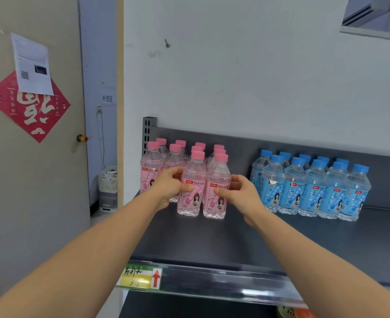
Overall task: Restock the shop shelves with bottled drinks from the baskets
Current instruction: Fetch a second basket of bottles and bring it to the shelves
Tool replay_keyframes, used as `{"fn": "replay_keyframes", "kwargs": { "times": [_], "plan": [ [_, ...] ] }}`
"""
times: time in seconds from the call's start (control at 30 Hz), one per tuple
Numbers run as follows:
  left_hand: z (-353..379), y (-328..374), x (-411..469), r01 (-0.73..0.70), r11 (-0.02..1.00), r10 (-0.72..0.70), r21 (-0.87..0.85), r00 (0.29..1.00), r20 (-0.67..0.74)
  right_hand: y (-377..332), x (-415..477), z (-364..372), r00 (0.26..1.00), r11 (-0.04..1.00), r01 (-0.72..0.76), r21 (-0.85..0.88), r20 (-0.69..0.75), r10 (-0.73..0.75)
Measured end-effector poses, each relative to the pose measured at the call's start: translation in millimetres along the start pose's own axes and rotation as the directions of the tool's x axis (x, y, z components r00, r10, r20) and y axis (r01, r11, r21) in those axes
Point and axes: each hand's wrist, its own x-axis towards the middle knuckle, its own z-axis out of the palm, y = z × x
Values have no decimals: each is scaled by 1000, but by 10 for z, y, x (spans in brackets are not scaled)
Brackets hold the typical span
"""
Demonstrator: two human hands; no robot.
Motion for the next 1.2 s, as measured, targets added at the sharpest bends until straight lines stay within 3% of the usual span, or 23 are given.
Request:
{"fn": "replay_keyframes", "kwargs": {
  "times": [0.17,0.37,0.53,0.97,1.2],
  "plan": [
    [-22,-44,1,-78,987,80,144,997,-9,5,6,-16,1000,1000,12,-16,22,-12],
    [-74,-44,-41,-62,933,96,353,992,-78,-4,6,-30,997,996,-20,-88,67,26],
    [-88,-54,-96,-33,922,64,385,996,-67,-4,4,-97,992,976,-86,-198,73,102],
    [-7,-71,-139,-55,856,106,514,992,-71,27,-27,-60,994,978,-72,-198,62,86],
    [52,-104,-340,6,763,115,646,983,-145,37,-197,-252,998,873,8,-487,53,20]
  ]
}}
